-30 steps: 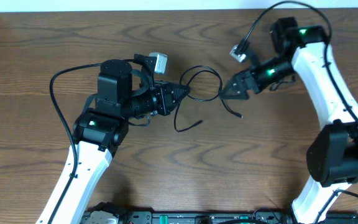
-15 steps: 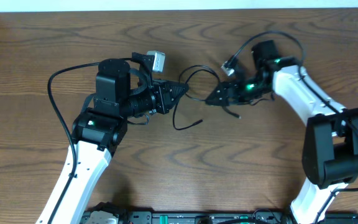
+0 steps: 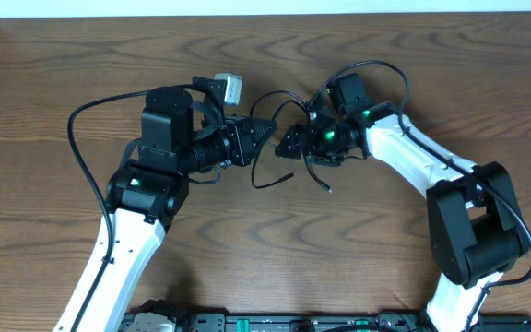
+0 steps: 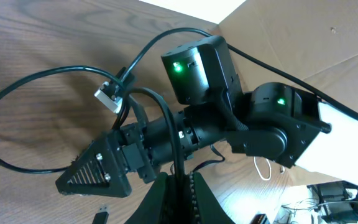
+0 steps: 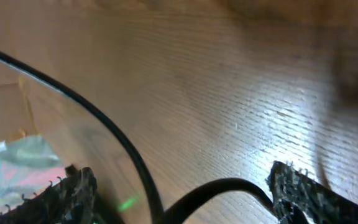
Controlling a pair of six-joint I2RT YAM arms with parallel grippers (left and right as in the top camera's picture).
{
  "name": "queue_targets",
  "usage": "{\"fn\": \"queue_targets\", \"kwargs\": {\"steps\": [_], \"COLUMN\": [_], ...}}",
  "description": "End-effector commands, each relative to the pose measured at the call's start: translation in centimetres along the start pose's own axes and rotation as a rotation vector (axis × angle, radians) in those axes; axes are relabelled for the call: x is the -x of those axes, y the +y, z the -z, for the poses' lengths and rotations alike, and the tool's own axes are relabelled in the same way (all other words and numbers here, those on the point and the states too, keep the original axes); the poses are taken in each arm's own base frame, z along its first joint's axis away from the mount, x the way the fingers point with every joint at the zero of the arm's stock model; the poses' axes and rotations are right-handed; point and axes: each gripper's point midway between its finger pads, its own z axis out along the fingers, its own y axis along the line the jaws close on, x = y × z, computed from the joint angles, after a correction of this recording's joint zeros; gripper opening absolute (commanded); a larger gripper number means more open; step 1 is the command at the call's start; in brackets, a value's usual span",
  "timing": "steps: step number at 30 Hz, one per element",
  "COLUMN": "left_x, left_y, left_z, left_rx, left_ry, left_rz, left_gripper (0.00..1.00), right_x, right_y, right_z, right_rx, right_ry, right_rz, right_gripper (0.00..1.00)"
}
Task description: Untangle cables
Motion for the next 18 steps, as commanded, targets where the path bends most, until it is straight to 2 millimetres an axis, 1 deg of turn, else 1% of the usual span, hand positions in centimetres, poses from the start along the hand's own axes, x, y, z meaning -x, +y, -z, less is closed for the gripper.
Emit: {"fn": "queue_targets", "kwargs": {"steps": [1,3,4,5,6,8,9,10,11,16,18], "left_x": [0.3,0.2,0.2,0.1,0.1,0.2,0.2,0.2,0.2,0.0,0.0], "left_y": [0.0,0.0,0.1,0.1,0.1,0.2,0.4,0.7,1.0,1.7,2.5], "left_z": [0.3,0.3,0.3,0.3,0.3,0.3,0.3,0.3,0.4,0.4,0.5], "left_rx": [0.006,0.008,0.009,0.01,0.01,0.017,0.028,0.044,0.061,0.093,0.139], "left_ry": [-0.017,-0.014,-0.013,-0.012,-0.012,-0.015,-0.017,-0.02,-0.021,-0.02,-0.029], "left_rz": [-0.009,-0.007,-0.006,-0.004,-0.004,-0.004,-0.006,-0.002,0.004,0.007,0.015], "left_gripper": [0.08,0.07,0.07,0.08,0.08,0.08,0.08,0.08,0.08,0.08,0.08], "right_x": [0.5,1.0,1.2,1.5,1.6,1.8,1.9,1.9,1.9,1.6,1.4], "right_y": [-1.0,-1.6,-1.8,-2.2,-2.4,-2.6,-2.7,-2.9,-3.0,-3.8,-4.1], "right_z": [0.4,0.5,0.5,0.6,0.7,0.8,0.9,1.0,1.1,1.4,1.7], "right_rx": [-0.103,-0.142,-0.155,-0.178,-0.185,-0.194,-0.197,-0.2,-0.202,-0.226,-0.233], "right_ry": [-0.069,-0.099,-0.113,-0.132,-0.137,-0.144,-0.145,-0.146,-0.145,-0.128,-0.118], "right_rz": [-0.102,-0.124,-0.129,-0.127,-0.126,-0.124,-0.112,-0.104,-0.102,-0.097,-0.083], "right_gripper": [0.85,0.8,0.73,0.54,0.45,0.31,0.2,0.05,0.01,0.01,0.01]}}
